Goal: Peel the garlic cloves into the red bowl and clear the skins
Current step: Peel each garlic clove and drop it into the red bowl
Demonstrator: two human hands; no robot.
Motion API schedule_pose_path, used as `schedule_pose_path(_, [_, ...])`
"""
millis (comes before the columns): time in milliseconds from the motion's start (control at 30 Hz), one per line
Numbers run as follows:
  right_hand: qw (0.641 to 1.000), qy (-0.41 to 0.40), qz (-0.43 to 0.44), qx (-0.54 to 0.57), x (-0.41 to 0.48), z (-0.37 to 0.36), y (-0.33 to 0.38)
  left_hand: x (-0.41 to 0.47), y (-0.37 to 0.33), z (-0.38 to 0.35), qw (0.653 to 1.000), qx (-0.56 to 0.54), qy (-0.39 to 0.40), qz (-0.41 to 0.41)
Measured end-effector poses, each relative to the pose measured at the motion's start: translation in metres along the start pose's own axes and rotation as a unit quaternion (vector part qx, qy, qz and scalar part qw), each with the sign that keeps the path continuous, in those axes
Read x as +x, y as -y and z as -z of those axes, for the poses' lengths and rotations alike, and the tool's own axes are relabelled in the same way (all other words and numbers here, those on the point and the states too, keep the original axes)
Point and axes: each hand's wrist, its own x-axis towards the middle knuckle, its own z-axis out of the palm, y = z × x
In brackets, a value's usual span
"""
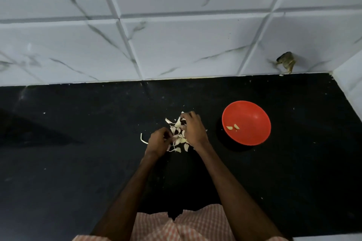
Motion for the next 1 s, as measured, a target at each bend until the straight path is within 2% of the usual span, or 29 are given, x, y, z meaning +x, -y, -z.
schedule_pose_path(100, [0.994,0.052,0.061,-0.075,0.009,0.000,0.009,0.006,0.001,0.006,1.000,0.018,0.023,0.000])
schedule_pose_path(167, [0.985,0.085,0.071,-0.134,0.012,-0.004,0.011,0.008,0.003,0.008,0.999,0.029,0.028,0.001])
schedule_pose_path(233, [0.983,0.075,0.064,-0.157,0.011,-0.009,0.010,0.008,0.004,0.009,0.999,0.033,0.024,-0.008])
schedule_pose_path(300, [0.985,0.061,0.055,-0.155,0.009,-0.012,0.007,0.006,0.005,0.009,0.999,0.020,-0.016,-0.022])
schedule_pose_path(367, [0.995,0.028,0.031,-0.090,0.005,-0.014,0.004,0.004,0.004,0.008,0.997,-0.005,-0.067,-0.038])
schedule_pose_path(433, [0.997,-0.036,-0.014,0.065,0.000,-0.011,0.005,0.005,0.001,0.007,0.993,-0.052,-0.090,-0.061])
schedule_pose_path(500, [0.975,-0.066,-0.045,0.209,-0.007,-0.008,0.010,0.005,-0.005,0.008,0.986,-0.118,-0.080,-0.082])
schedule_pose_path(567, [0.957,-0.049,-0.057,0.279,-0.015,-0.004,0.015,0.004,-0.011,0.005,0.980,-0.155,-0.048,-0.115])
schedule_pose_path(633, [0.951,-0.035,-0.059,0.300,-0.021,-0.001,0.018,0.001,-0.015,0.000,0.976,-0.169,-0.024,-0.134])
schedule_pose_path(733, [0.955,-0.036,-0.056,0.290,-0.027,0.005,0.016,0.000,-0.018,-0.004,0.976,-0.173,-0.039,-0.129])
schedule_pose_path(1000, [0.957,-0.034,-0.085,0.274,-0.032,0.011,0.008,0.000,-0.025,-0.001,0.993,-0.054,-0.030,-0.104])
